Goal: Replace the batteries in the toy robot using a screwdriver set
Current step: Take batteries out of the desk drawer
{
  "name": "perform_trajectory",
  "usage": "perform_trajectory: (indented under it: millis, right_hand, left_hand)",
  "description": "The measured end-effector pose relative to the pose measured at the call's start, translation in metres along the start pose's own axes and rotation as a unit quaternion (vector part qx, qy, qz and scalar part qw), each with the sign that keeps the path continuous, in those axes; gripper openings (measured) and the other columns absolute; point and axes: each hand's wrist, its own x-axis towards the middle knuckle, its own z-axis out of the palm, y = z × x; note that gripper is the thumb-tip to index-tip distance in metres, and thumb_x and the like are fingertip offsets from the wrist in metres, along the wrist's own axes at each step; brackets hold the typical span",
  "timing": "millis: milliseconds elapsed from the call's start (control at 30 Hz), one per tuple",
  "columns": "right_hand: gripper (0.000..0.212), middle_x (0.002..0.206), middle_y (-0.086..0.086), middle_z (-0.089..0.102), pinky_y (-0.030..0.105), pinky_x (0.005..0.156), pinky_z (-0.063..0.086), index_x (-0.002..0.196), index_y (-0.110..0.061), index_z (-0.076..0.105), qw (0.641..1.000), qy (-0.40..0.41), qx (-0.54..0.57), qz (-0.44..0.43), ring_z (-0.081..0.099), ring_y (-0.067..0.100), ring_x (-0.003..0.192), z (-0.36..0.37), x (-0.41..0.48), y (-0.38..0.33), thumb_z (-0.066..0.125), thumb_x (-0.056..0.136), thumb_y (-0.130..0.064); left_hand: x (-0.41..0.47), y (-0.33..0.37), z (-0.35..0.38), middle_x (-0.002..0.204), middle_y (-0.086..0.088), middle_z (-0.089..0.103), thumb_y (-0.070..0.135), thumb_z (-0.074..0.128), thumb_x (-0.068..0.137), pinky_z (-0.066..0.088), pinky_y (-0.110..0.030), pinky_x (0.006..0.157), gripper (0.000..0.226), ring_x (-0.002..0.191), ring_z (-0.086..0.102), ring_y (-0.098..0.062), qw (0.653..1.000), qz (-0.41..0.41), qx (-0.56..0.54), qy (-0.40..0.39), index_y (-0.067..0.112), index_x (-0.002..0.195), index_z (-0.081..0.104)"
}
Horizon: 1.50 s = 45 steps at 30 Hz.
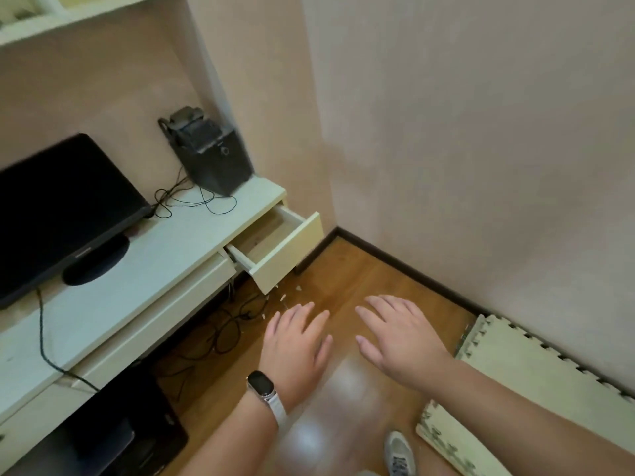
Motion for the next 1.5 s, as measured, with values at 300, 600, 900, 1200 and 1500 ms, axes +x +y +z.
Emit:
perform_trajectory:
  millis: [300, 600, 900, 1200, 1500]
  right_hand:
    - [0.052, 0.134, -0.003, 0.058, 0.038, 0.107, 0.038, 0.131, -0.027, 0.056, 0.999, -0.005, 0.021, -0.042, 0.05, 0.017, 0.127, -0.012, 0.099, 0.049, 0.037, 0.092, -0.057]
    - [0.053, 0.139, -0.005, 0.052, 0.039, 0.11, 0.032, 0.135, -0.03, 0.05, 0.994, -0.036, -0.003, -0.101, 0.045, 0.017, 0.132, 0.009, 0.205, 0.017, 0.035, 0.092, -0.057]
    - [0.05, 0.128, 0.0, 0.061, 0.042, 0.097, 0.047, 0.125, -0.025, 0.06, 0.986, -0.112, -0.09, -0.082, 0.058, 0.024, 0.118, 0.04, 0.33, -0.007, 0.038, 0.091, -0.055]
    - [0.058, 0.133, -0.001, 0.058, 0.04, 0.1, 0.044, 0.132, -0.027, 0.055, 0.98, -0.162, -0.107, -0.033, 0.054, 0.024, 0.122, 0.07, 0.407, -0.029, 0.028, 0.092, -0.059]
    - [0.057, 0.146, -0.005, 0.04, 0.034, 0.108, 0.031, 0.145, -0.029, 0.036, 0.963, -0.247, -0.108, -0.021, 0.038, 0.02, 0.133, 0.096, 0.459, -0.002, 0.03, 0.096, -0.056]
  left_hand:
    - [0.079, -0.018, -0.011, 0.131, 0.004, 0.061, 0.043, 0.05, 0.092, 0.038, -0.042, 0.107, 0.038, 0.122, 0.056, -0.017, 0.998, -0.036, 0.034, 0.03, 0.032, 0.128, 0.059]
    - [0.126, -0.096, -0.005, 0.126, 0.002, 0.063, 0.044, 0.044, 0.091, 0.043, -0.043, 0.103, 0.04, 0.118, 0.058, -0.02, 0.995, -0.09, 0.029, 0.042, 0.031, 0.124, 0.061]
    - [0.214, -0.235, 0.024, 0.114, -0.005, 0.069, 0.038, 0.049, 0.086, 0.056, -0.041, 0.082, 0.036, 0.102, 0.066, -0.026, 0.996, -0.078, -0.022, 0.022, 0.024, 0.114, 0.066]
    - [0.251, -0.31, 0.068, 0.109, -0.005, 0.069, 0.04, 0.044, 0.084, 0.056, -0.038, 0.079, 0.038, 0.097, 0.066, -0.027, 0.997, -0.031, -0.065, 0.0, 0.023, 0.11, 0.066]
    - [0.282, -0.322, 0.097, 0.13, -0.007, 0.061, 0.044, 0.035, 0.091, 0.049, -0.045, 0.093, 0.051, 0.118, 0.058, -0.029, 0.978, -0.084, -0.156, -0.112, 0.023, 0.131, 0.057]
